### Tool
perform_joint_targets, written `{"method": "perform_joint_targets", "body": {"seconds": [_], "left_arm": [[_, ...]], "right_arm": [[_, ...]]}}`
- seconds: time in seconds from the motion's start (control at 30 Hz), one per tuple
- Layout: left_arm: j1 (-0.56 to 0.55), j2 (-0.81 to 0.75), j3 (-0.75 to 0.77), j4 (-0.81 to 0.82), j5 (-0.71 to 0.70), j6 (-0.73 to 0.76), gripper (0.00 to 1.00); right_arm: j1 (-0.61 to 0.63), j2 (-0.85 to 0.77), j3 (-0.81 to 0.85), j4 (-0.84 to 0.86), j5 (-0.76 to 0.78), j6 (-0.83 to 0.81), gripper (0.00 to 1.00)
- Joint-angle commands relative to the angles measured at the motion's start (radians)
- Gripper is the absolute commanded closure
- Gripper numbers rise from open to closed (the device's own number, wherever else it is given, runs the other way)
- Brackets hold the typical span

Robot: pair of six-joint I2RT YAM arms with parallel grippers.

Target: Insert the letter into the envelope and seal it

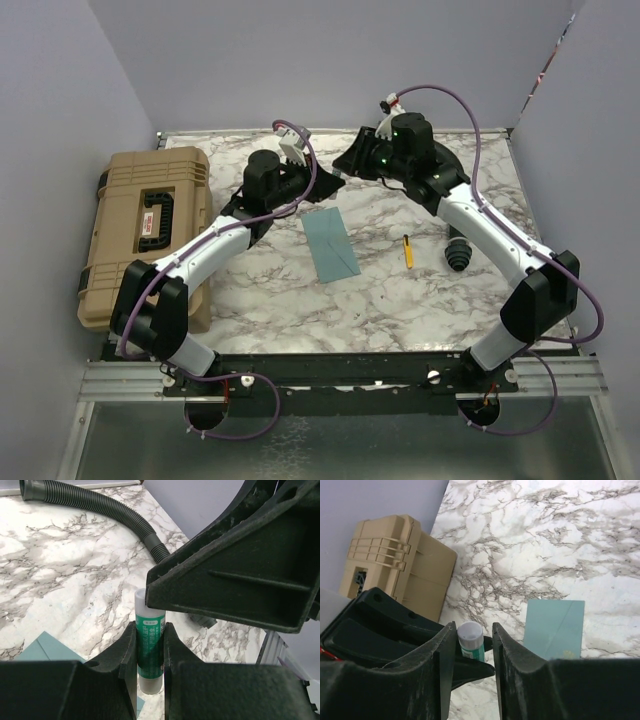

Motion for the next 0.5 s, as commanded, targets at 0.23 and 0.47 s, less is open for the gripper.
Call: {"method": "perform_joint_targets", "body": {"seconds": [0.23,0.47], "left_arm": [[0.003,-0.017,-0.017,0.025,0.034,0.006,1.0],[0.003,-0.012,-0.011,0.028,0.046,0.0,1.0]], "right_arm": [[0.004,0.026,0.021,0.016,-0.088,-0.007,0.75],[0.004,0.052,0.042,-0.021,-0.117,-0.008,0.56]]}}
